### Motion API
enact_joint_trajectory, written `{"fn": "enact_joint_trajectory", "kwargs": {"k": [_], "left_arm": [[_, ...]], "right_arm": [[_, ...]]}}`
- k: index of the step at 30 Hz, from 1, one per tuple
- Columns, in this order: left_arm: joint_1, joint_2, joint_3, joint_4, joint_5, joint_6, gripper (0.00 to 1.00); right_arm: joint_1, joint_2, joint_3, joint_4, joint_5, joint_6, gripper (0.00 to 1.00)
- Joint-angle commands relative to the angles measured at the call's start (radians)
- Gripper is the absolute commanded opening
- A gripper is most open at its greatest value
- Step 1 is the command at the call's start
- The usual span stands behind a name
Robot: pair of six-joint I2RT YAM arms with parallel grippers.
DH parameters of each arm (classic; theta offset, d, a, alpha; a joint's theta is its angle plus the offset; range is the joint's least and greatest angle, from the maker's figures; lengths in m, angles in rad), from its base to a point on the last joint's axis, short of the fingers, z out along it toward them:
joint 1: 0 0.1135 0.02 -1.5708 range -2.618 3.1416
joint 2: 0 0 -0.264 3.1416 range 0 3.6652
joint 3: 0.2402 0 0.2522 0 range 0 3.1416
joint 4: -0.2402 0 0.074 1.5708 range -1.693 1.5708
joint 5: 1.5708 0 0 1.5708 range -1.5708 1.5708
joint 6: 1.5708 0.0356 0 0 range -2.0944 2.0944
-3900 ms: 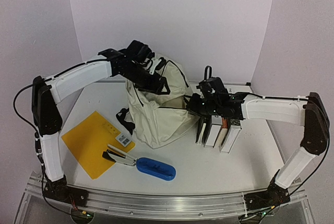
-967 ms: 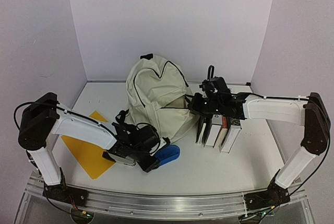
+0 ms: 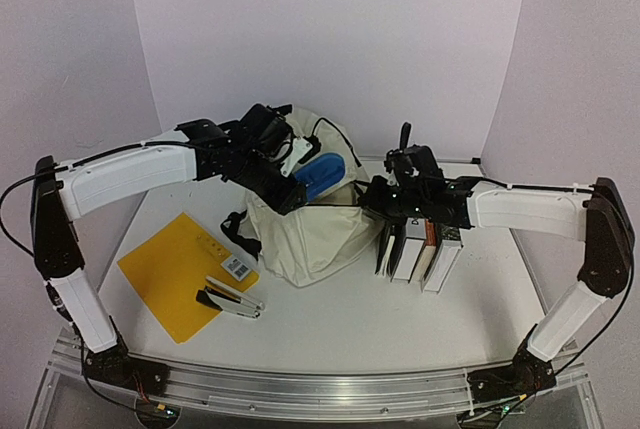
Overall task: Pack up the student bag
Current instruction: Place the personal item at the center of the board.
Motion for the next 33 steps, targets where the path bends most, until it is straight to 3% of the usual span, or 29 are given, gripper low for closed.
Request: {"fn": "enact_joint_trajectory", "kwargs": {"k": [1,11,18,33], "left_arm": [[0.004,0.098,0.14,-0.031,-0.063,0.158,0.48],[0.013,0.232,0.307,-0.191,-0.164,0.415,0.5],[0.011,0.376,0.435,-0.399,-0.225,0.469,0.51],[-0.026,0.4,0.391,-0.32,-0.179,0.567,0.52]], "right_arm": [[-0.005,-0.056,-0.016,0.023,-0.003,-0.012,0.0],[-0.005,-0.093,-0.043,0.041,0.007,-0.012,0.0],[-0.005,-0.091,-0.047,0.042,0.002,-0.012,0.0],[-0.005,-0.014,-0.031,0.101,-0.008,-0.01,0.0]]}}
